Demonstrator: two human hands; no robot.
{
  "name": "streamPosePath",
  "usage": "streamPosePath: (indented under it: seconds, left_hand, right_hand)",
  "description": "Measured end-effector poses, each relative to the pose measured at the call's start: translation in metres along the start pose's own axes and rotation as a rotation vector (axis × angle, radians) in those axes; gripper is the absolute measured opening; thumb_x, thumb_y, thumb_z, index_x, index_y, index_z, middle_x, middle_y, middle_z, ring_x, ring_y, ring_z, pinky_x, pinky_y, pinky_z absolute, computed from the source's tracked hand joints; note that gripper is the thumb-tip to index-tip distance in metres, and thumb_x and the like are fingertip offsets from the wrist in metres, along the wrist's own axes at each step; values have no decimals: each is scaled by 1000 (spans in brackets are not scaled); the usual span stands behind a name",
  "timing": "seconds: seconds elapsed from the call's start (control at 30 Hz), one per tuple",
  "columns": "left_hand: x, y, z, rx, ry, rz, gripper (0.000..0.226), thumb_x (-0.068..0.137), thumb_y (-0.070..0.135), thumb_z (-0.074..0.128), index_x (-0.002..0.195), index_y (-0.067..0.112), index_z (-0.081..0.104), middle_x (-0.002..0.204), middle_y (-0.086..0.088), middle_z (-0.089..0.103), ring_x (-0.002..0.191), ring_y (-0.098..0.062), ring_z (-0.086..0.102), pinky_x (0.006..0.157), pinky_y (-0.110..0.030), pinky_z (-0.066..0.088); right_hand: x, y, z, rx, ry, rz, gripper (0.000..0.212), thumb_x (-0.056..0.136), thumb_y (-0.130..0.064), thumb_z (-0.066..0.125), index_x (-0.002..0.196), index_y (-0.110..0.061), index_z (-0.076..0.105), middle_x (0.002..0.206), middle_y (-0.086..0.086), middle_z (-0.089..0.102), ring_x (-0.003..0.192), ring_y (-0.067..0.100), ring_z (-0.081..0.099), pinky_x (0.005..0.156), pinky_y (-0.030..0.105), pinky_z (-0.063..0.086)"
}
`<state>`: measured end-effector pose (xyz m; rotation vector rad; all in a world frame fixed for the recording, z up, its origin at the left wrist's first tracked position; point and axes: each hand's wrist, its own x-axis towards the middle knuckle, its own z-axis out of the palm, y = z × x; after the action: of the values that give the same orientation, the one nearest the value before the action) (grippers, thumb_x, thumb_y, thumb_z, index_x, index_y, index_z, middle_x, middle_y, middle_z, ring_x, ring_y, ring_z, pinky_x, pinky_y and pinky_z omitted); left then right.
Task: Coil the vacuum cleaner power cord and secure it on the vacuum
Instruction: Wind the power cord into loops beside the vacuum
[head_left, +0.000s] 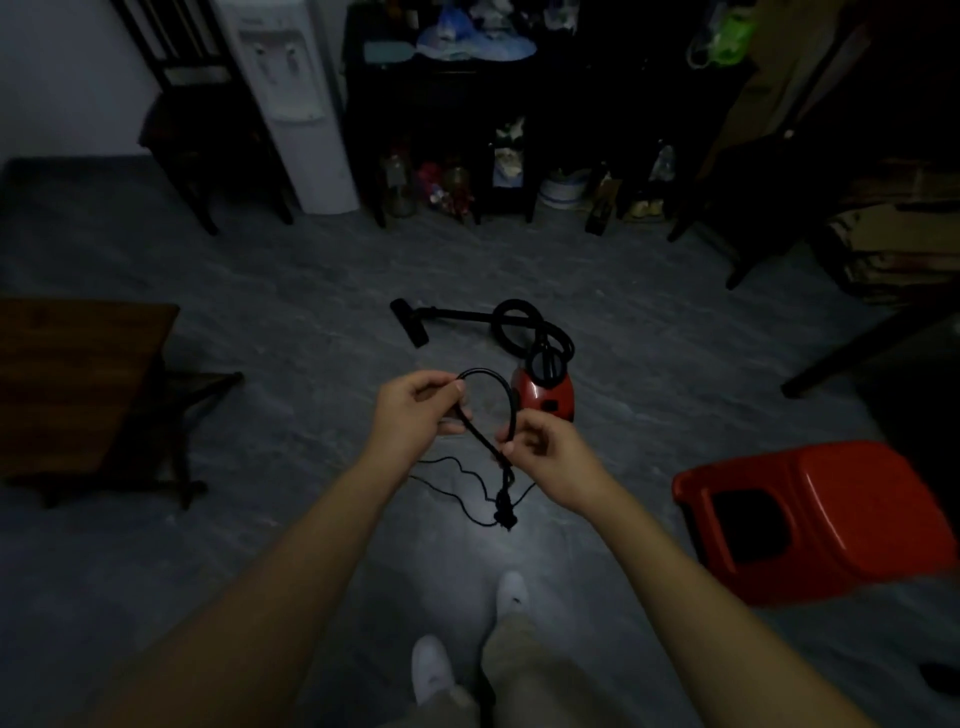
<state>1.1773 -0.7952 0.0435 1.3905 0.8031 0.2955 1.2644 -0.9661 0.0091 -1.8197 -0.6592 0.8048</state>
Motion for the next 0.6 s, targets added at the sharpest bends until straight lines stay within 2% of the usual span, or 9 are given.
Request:
streamPosePath:
  seconds: [0.13,0.23,0.27,0.37,0.4,0.5,0.6]
  left_hand:
    - [-18,-3,6,-34,17,15,8,93,7,65,98,3,69,79,-9,70,65,-16,71,54,-27,59]
    - [-26,-8,20,-37,53,13,13,93,9,66,102,2,70,84,-11,71,69,-17,72,53,-27,58]
    - [-27,-10,28,-34,67,16,13,93,9,66,102,1,70,84,-12,71,69,-17,72,52,-27,58]
    - [-33,-19,64,-27,109,30,9,92,8,66,98,2,70,82,-16,71,70,-18,71,54,-28,58]
    - [-33,-24,80,-18,124,36,9,93,8,66,98,1,70,82,-18,71,70,-18,71,55,-29,59]
    - [-35,-49,131,-8,187,17,12,93,7,64,101,-2,67,88,-23,71,75,-20,70,57,-30,59]
    - [-38,-80,188,-17,241,-41,20,93,10,65,113,4,63,95,-19,69,80,-18,69,60,-26,59]
  right_hand:
    - [-6,2,-16,-38,-85,-20,8,92,-11,64,99,-13,67,93,20,67,88,31,64,86,37,56]
    - [-6,12,-29,-53,-161,-22,9,94,-19,63,100,-16,70,87,5,66,83,17,61,83,35,56]
    - [-6,17,-35,-62,-185,-9,10,94,-23,63,97,-17,70,84,4,66,80,14,61,81,37,56]
    - [-6,42,-61,-125,-212,5,30,91,-44,61,78,-18,67,77,16,66,70,15,58,71,43,52]
    - [-6,53,-73,-136,-211,7,31,91,-45,60,75,-19,66,78,17,67,70,15,58,70,42,51]
    - [-3,91,-115,-139,-237,10,28,95,-33,61,70,-22,62,70,6,64,69,16,58,68,38,49]
    - [-5,131,-161,-141,-244,39,25,93,-38,62,72,-25,67,72,7,65,71,19,59,70,45,53]
